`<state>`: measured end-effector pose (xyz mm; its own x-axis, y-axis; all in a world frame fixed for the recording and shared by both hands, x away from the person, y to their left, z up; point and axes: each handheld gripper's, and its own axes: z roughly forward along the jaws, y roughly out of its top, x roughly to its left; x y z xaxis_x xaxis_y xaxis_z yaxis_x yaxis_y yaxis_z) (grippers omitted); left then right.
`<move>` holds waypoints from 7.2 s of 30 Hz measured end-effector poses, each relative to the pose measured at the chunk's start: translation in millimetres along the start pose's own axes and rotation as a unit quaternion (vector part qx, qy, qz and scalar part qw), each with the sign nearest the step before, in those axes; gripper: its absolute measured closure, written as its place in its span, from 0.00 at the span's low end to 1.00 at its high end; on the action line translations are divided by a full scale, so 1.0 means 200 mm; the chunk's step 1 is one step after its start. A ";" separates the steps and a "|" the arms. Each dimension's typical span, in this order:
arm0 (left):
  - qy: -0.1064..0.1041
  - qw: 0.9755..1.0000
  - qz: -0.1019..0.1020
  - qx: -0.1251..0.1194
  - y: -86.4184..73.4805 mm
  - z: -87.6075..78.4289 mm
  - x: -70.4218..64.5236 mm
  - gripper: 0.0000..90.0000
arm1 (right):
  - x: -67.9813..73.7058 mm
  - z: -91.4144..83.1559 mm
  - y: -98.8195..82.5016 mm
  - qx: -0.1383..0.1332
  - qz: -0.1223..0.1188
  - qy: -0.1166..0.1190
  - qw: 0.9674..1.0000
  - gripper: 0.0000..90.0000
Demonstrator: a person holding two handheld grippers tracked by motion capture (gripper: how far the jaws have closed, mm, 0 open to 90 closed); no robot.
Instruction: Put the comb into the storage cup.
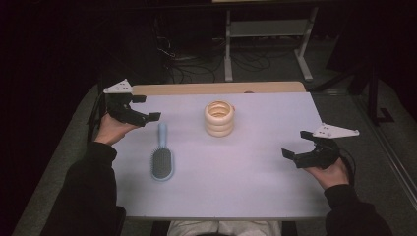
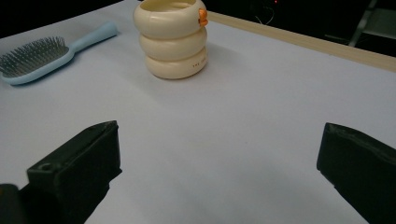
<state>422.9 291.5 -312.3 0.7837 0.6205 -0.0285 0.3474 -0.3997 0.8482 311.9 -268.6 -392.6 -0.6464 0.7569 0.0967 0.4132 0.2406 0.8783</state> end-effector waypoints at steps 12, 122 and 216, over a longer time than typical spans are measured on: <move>-0.010 1.000 -0.001 0.019 -0.03 0.13 0.05 0.00 | 0.01 0.02 0.00 0.005 -0.011 0.003 1.000 0.00; 0.047 0.980 -0.015 0.191 -0.49 0.29 0.07 1.00 | 0.05 0.05 0.00 0.032 -0.027 0.023 0.999 0.00; 0.022 0.979 0.042 0.198 -0.57 -0.36 -0.17 0.68 | 0.07 0.05 -0.01 0.042 -0.030 0.025 0.998 0.00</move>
<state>319.7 364.9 -370.7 0.7982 0.5990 0.0638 0.4610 -0.6756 0.5754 308.4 -253.6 -397.8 -0.7014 0.7093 0.0704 0.4247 0.3365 0.8405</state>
